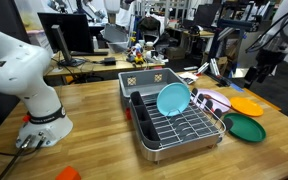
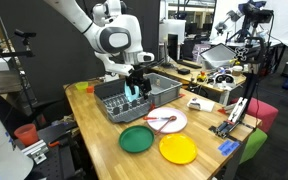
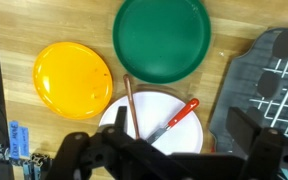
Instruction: Move the wooden spoon to the yellow plate
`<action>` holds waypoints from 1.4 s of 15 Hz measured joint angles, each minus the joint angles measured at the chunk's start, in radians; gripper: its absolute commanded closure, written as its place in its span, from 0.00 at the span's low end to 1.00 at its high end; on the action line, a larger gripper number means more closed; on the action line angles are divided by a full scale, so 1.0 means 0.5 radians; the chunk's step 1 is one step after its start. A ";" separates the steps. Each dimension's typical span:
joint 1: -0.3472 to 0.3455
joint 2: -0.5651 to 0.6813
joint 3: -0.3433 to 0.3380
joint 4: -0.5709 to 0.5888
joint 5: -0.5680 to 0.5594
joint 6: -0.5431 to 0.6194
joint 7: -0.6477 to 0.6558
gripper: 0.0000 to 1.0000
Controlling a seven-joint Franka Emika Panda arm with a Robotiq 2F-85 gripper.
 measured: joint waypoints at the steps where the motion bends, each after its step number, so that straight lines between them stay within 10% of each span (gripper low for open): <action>1: -0.003 0.068 0.000 0.040 -0.004 0.035 0.010 0.00; 21: -0.009 0.541 0.019 0.243 -0.015 0.516 0.092 0.00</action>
